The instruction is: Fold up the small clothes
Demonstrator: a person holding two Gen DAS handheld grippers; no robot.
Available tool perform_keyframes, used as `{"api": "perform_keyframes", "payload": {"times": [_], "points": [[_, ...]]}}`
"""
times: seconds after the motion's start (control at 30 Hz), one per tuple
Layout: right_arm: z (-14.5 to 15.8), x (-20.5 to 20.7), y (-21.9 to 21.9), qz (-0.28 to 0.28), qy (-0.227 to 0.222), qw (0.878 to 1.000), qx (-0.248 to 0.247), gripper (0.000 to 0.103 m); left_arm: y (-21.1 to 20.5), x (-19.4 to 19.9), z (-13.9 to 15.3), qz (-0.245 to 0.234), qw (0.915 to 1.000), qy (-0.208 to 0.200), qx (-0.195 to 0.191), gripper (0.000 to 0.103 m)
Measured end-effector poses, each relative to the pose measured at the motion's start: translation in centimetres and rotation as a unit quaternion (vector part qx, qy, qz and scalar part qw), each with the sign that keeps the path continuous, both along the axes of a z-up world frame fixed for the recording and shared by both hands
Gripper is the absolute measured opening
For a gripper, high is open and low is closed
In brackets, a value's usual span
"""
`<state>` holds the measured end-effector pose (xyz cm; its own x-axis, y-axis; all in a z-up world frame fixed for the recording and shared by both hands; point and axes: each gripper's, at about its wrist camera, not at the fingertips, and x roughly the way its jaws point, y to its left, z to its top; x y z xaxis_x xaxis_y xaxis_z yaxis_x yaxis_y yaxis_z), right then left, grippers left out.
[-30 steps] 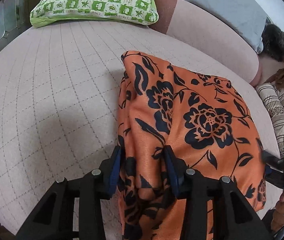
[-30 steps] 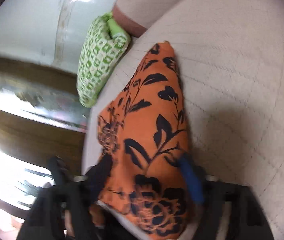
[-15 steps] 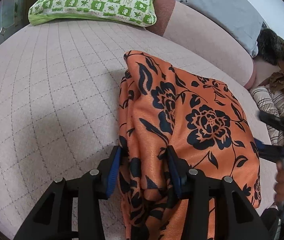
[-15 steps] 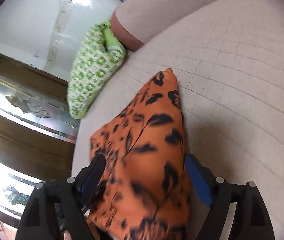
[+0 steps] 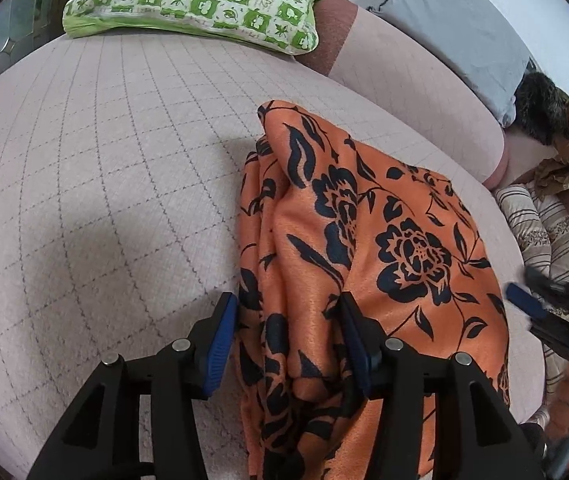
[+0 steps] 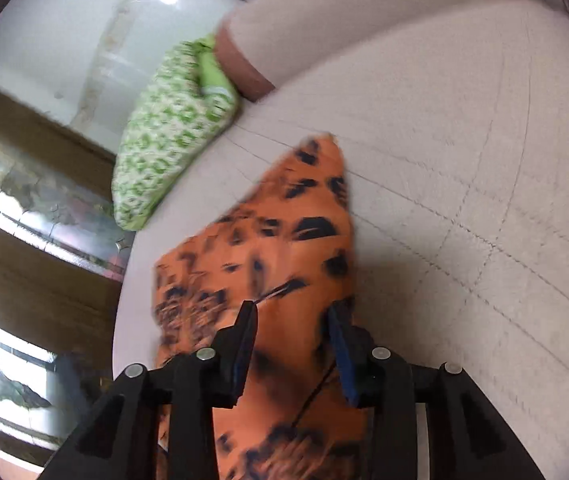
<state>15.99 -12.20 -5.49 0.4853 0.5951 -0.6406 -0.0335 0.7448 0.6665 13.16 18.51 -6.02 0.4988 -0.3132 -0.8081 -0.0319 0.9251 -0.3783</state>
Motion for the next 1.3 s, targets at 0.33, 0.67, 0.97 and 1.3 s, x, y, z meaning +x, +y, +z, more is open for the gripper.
{"api": "perform_keyframes", "payload": {"times": [0.33, 0.67, 0.97, 1.3], "points": [[-3.4, -3.4, 4.3, 0.082, 0.03, 0.996, -0.031, 0.071, 3.0, 3.0, 2.9, -0.013, 0.998, -0.013, -0.061, 0.053], [-4.2, -3.8, 3.4, 0.09, 0.025, 0.996, 0.0, 0.071, 1.9, 12.0, -0.2, -0.048, 0.9982, 0.034, 0.013, 0.015], [-3.8, -4.1, 3.1, 0.083, 0.027, 0.996, 0.008, 0.071, 3.9, 6.0, 4.2, -0.027, 0.9995, -0.016, -0.005, 0.044], [-3.3, -6.0, 2.0, 0.058, 0.037, 0.996, 0.049, 0.08, 0.9, -2.3, 2.4, -0.041, 0.9977, 0.01, 0.054, 0.049]]}}
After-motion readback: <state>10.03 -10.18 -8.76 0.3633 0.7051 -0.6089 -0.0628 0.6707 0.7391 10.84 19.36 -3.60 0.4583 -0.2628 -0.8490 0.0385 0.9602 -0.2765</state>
